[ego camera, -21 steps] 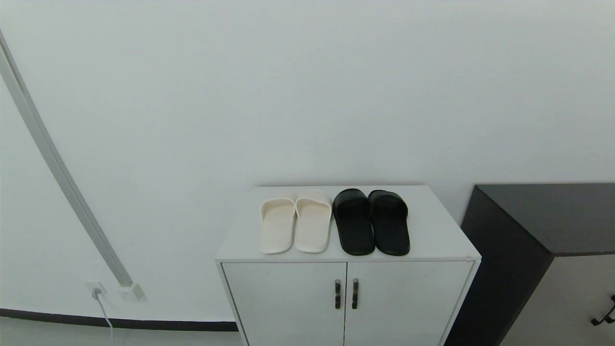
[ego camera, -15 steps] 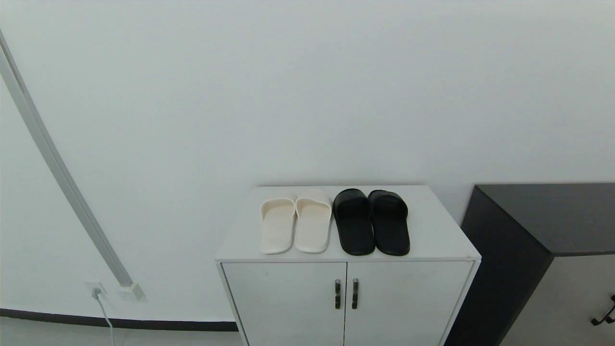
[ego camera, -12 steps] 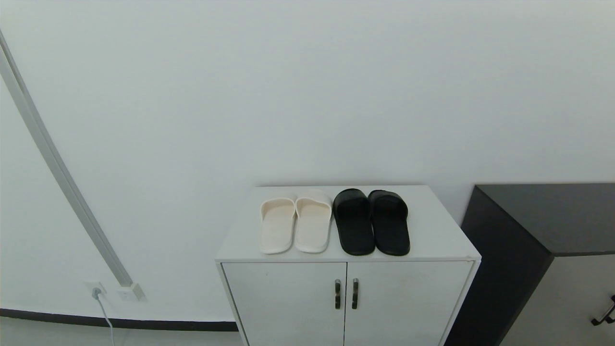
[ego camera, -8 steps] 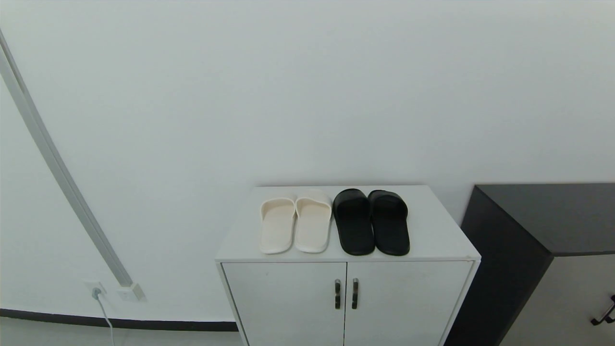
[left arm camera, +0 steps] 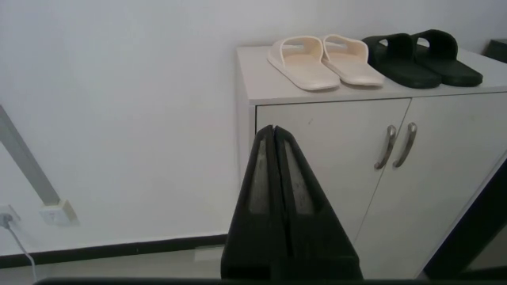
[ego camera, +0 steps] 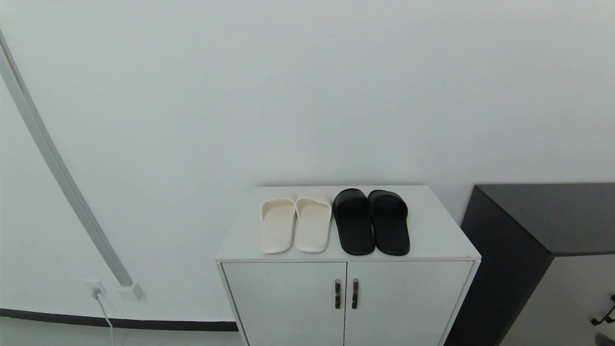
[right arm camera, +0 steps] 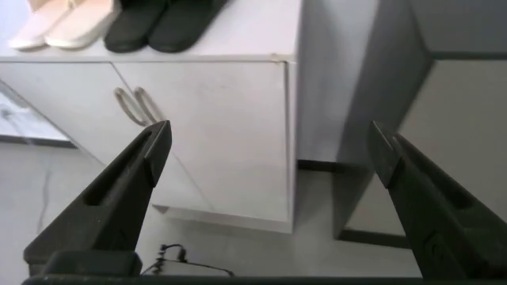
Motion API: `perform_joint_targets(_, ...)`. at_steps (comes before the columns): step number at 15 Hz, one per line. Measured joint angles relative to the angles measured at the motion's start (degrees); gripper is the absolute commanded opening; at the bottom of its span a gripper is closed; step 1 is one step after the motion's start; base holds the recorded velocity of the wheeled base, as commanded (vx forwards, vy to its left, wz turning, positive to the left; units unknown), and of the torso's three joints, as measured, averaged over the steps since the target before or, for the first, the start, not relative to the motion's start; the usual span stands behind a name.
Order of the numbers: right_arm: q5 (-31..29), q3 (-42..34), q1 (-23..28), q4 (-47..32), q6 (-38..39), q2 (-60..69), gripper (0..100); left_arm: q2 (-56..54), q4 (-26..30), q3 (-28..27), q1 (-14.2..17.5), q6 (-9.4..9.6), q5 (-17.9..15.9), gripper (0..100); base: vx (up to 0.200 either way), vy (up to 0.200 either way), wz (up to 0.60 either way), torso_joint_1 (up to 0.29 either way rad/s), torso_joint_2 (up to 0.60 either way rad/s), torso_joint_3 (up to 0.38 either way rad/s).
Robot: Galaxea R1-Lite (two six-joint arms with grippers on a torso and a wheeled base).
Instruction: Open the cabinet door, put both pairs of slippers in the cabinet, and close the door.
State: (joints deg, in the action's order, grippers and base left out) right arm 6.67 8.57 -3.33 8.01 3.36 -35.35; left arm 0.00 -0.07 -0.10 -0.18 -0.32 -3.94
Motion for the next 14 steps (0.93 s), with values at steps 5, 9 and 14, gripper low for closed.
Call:
perform_joint_targets(5, -9.6, 7.1, -16.9, 9.9, 8.9, -18.4, 100, 0.0, 0.0, 0.0, 0.0, 0.0, 0.0, 0, 0.0, 0.0, 0.0, 0.0, 0.0, 0.0)
perform_joint_targets(9, -19.0, 19.4, -30.6, 12.2, 13.5, -32.2, 100, 0.0, 0.0, 0.0, 0.0, 0.0, -0.1, 0, 0.0, 0.0, 0.0, 0.0, 0.0, 0.0)
perform_joint_targets(14, -26.6, 31.9, -36.5, 17.5, 15.3, -49.6, 100, 0.0, 0.0, 0.0, 0.0, 0.02, -0.1, 0, 0.0, 0.0, 0.0, 0.0, 0.0, 0.0)
